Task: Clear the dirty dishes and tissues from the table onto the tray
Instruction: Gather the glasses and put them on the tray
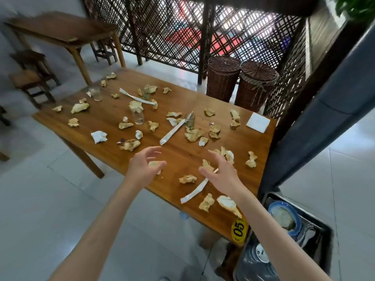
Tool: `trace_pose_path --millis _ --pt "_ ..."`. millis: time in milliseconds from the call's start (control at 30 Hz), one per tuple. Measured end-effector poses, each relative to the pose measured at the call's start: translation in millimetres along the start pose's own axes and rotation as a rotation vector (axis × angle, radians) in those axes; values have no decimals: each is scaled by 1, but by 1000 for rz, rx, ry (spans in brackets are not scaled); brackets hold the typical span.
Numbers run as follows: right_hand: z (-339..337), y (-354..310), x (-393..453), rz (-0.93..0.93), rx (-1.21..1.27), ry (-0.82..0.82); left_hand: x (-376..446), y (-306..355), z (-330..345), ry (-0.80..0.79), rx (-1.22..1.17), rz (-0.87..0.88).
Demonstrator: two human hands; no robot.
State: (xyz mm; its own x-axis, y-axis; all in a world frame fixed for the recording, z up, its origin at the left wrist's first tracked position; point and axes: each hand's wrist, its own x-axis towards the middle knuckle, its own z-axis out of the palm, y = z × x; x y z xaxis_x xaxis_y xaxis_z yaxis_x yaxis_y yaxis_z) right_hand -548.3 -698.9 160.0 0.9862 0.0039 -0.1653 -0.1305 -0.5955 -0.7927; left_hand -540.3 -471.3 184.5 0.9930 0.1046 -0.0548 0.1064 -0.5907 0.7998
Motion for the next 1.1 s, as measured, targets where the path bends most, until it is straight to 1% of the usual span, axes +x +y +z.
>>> trace_pose_path --millis 167,333,500,600,733,900,1100 --pt "39 -21 41 10 -6 -49 44 -20 -28 -4 10 4" --pt "58 -30 90 32 -45 -35 93 -38 -40 -15 22 11" --pt "71 -37 152 16 -58 -6 163 -54 -43 -43 47 32" --pt "75 -41 185 -1 -87 38 201 -58 -40 -31 48 52" --pt "81 -41 238 32 -158 127 263 -64 -32 -79 69 89" --pt "88 -23 300 63 -228 204 334 -72 -10 -138 86 141" --pt "96 2 361 184 -378 207 380 -93 13 -186 89 181"
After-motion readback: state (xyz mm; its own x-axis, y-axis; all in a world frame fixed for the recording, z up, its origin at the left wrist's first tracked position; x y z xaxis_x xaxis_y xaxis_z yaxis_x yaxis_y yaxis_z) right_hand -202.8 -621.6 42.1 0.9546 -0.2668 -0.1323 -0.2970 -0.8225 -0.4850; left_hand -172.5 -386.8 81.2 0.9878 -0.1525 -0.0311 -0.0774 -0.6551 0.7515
